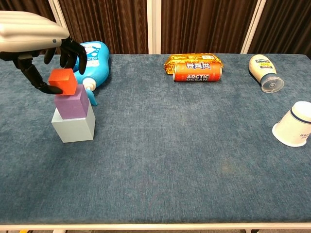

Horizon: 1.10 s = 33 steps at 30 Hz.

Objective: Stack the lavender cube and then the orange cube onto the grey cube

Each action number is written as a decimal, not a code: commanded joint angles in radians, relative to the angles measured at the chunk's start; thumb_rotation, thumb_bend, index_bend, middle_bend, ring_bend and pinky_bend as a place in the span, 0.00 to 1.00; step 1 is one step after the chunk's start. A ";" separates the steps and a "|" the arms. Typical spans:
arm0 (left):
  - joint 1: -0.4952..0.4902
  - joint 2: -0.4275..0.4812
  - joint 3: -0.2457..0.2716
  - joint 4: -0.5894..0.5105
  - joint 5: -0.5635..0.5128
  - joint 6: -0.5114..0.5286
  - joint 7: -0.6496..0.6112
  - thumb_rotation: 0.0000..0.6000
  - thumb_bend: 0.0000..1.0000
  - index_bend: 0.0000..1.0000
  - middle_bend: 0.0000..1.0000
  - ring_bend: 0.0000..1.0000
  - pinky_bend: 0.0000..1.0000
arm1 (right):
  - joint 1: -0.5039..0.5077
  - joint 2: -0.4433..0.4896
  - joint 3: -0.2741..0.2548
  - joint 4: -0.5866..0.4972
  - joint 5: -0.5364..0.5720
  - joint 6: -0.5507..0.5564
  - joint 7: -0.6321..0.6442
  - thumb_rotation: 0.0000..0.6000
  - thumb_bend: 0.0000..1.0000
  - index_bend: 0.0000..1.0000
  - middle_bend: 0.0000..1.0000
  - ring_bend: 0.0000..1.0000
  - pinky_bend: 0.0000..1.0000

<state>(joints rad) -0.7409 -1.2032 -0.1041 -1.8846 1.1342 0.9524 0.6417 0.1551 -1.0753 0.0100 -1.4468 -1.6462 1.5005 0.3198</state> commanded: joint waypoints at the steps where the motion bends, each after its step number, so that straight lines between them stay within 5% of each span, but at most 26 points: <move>1: -0.004 0.001 0.002 0.005 -0.004 0.002 -0.005 1.00 0.29 0.46 0.64 0.45 0.52 | 0.000 -0.001 0.000 0.000 0.000 -0.001 -0.002 1.00 0.20 0.03 0.08 0.00 0.00; 23: -0.010 -0.030 0.033 0.044 -0.014 0.022 -0.038 1.00 0.29 0.46 0.63 0.45 0.52 | -0.002 -0.002 -0.002 -0.002 -0.003 0.002 -0.011 1.00 0.20 0.03 0.08 0.00 0.00; 33: 0.003 -0.022 0.030 0.042 0.004 0.030 -0.118 1.00 0.13 0.31 0.39 0.32 0.43 | 0.001 -0.002 -0.001 -0.005 -0.002 -0.003 -0.015 1.00 0.20 0.03 0.08 0.00 0.00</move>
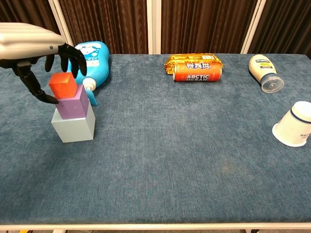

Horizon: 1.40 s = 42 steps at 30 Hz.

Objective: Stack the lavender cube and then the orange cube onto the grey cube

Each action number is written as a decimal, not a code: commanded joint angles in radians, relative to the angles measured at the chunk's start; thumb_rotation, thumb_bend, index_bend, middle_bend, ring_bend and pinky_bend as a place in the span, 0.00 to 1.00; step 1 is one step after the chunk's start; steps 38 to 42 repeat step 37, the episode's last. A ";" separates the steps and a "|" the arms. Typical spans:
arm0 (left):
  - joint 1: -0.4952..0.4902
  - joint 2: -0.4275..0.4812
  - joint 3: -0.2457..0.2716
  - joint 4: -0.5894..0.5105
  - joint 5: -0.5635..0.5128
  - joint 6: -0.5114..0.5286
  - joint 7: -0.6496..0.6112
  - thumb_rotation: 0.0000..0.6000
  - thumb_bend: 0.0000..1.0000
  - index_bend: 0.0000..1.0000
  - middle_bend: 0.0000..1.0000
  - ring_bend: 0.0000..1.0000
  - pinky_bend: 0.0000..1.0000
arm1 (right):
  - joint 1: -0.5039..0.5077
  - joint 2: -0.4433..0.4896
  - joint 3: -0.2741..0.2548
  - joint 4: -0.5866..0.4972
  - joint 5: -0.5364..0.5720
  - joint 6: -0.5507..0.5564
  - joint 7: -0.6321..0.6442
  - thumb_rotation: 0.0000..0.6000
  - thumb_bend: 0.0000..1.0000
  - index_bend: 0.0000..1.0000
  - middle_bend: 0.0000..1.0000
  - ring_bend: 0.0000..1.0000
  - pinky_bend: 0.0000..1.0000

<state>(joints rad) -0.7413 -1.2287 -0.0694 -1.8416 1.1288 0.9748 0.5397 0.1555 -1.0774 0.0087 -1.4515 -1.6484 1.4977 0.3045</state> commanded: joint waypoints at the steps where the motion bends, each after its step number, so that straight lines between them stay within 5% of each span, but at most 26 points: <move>1: 0.006 0.004 -0.006 -0.002 0.013 0.012 -0.022 1.00 0.12 0.30 0.38 0.31 0.43 | 0.000 0.000 0.000 -0.001 0.000 0.000 0.000 1.00 0.20 0.03 0.08 0.00 0.00; 10: 0.029 0.064 0.011 -0.059 -0.002 0.036 -0.011 1.00 0.08 0.27 0.36 0.30 0.41 | -0.001 0.003 -0.001 -0.001 -0.001 0.002 0.006 1.00 0.20 0.03 0.08 0.00 0.00; 18: 0.142 0.153 0.114 -0.059 -0.005 0.141 0.054 1.00 0.08 0.25 0.27 0.22 0.31 | -0.005 0.007 -0.002 0.001 -0.005 0.010 0.016 1.00 0.20 0.03 0.08 0.00 0.00; 29: 0.437 0.009 0.153 0.122 0.096 0.505 -0.131 1.00 0.08 0.17 0.19 0.16 0.25 | 0.001 0.004 -0.004 -0.003 -0.003 -0.005 0.003 1.00 0.20 0.03 0.08 0.00 0.00; 42: 0.523 -0.009 0.151 0.180 0.106 0.528 -0.239 1.00 0.08 0.17 0.19 0.16 0.25 | 0.002 0.004 -0.005 -0.009 -0.005 -0.009 -0.007 1.00 0.20 0.03 0.08 0.00 0.00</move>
